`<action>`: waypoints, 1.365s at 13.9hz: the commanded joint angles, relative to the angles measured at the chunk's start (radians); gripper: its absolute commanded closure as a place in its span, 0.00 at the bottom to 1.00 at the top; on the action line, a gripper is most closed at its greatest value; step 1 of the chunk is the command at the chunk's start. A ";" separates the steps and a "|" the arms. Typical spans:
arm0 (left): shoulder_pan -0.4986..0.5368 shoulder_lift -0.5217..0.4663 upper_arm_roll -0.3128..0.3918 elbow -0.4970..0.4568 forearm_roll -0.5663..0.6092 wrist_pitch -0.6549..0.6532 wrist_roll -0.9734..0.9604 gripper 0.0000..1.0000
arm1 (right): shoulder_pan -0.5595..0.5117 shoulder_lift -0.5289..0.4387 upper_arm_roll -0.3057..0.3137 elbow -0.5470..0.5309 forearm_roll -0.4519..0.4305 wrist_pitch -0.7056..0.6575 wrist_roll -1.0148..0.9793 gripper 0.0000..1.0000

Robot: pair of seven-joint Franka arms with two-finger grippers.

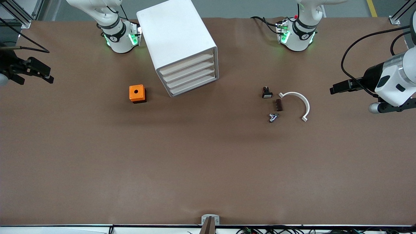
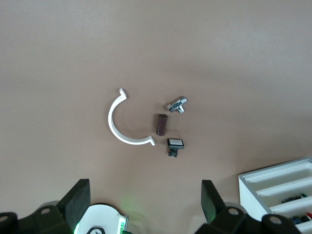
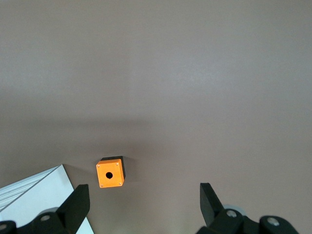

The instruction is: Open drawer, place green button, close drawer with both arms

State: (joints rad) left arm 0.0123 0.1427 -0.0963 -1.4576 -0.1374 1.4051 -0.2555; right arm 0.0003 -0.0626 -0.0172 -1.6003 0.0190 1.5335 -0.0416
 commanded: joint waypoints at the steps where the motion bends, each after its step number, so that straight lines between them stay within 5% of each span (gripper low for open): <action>1: 0.006 -0.058 -0.008 -0.046 0.041 0.041 0.016 0.00 | 0.000 -0.028 0.000 -0.027 0.004 0.004 0.016 0.00; 9: 0.006 -0.241 -0.010 -0.273 0.078 0.181 0.038 0.00 | 0.004 -0.028 0.002 -0.027 0.004 0.007 0.016 0.00; 15: 0.008 -0.258 -0.005 -0.264 0.078 0.236 0.048 0.00 | 0.006 -0.026 0.003 -0.027 0.004 0.013 0.017 0.00; 19: 0.009 -0.177 -0.005 -0.179 0.078 0.270 0.048 0.00 | 0.003 -0.026 0.003 -0.027 0.004 0.011 0.017 0.00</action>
State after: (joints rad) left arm 0.0132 -0.0844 -0.0973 -1.6958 -0.0819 1.6706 -0.2308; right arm 0.0029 -0.0627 -0.0146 -1.6045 0.0190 1.5367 -0.0414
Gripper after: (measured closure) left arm 0.000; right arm 0.000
